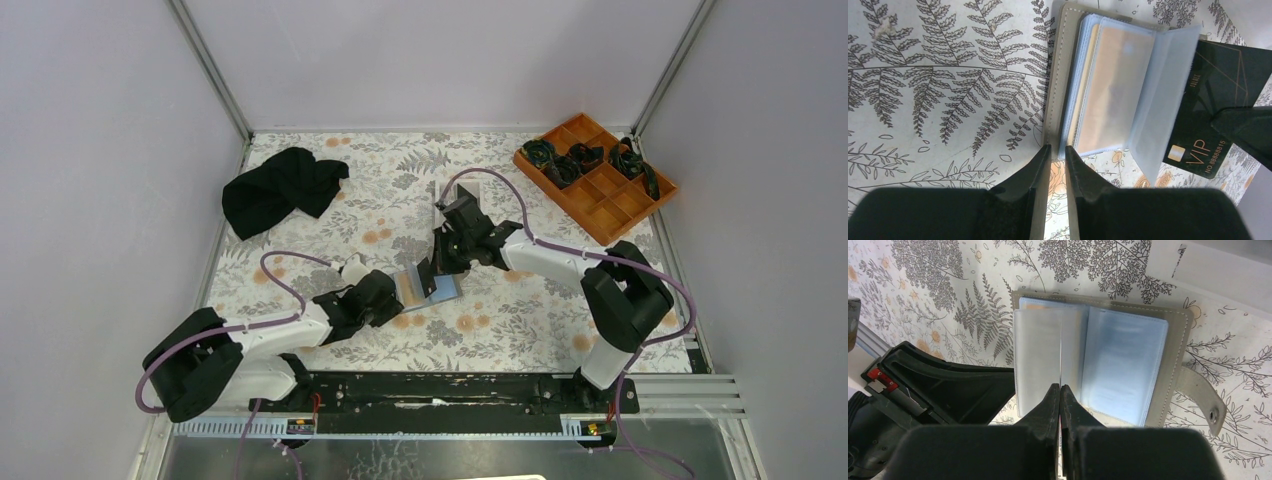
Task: Put the credit cards into the card holder
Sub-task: Turn over the card slot in the card holder.
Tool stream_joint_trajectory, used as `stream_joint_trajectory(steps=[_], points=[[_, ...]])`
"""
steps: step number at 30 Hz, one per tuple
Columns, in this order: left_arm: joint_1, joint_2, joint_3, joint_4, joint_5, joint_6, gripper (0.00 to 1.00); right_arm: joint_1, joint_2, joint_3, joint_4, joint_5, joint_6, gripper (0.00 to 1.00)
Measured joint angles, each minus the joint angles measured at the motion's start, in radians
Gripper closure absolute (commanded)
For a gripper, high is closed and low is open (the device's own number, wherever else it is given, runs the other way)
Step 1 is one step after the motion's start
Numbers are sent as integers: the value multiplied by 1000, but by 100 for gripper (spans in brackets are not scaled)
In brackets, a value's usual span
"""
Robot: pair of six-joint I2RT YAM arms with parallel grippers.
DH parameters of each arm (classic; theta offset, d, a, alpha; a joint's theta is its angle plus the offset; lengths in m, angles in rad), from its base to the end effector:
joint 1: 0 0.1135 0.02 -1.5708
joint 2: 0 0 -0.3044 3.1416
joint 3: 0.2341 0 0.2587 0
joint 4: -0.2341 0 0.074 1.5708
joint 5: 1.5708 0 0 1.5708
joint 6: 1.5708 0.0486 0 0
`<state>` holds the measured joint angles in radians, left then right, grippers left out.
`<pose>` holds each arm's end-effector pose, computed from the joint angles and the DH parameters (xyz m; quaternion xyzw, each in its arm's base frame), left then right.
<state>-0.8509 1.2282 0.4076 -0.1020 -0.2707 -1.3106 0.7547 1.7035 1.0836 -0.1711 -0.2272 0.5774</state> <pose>0.1457 -0.1464 0.1607 -0.2558 0.9048 -0.2182 0.2614 0.2732 0.2719 0.2316 -0.1243 0.9116 0.3158 0.2321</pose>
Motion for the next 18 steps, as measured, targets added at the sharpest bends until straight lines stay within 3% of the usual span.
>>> stream_joint_trajectory(steps=[18], points=[[0, -56, -2, -93, -6, 0, 76, 12, 27, 17, -22, 31, -29, 100]])
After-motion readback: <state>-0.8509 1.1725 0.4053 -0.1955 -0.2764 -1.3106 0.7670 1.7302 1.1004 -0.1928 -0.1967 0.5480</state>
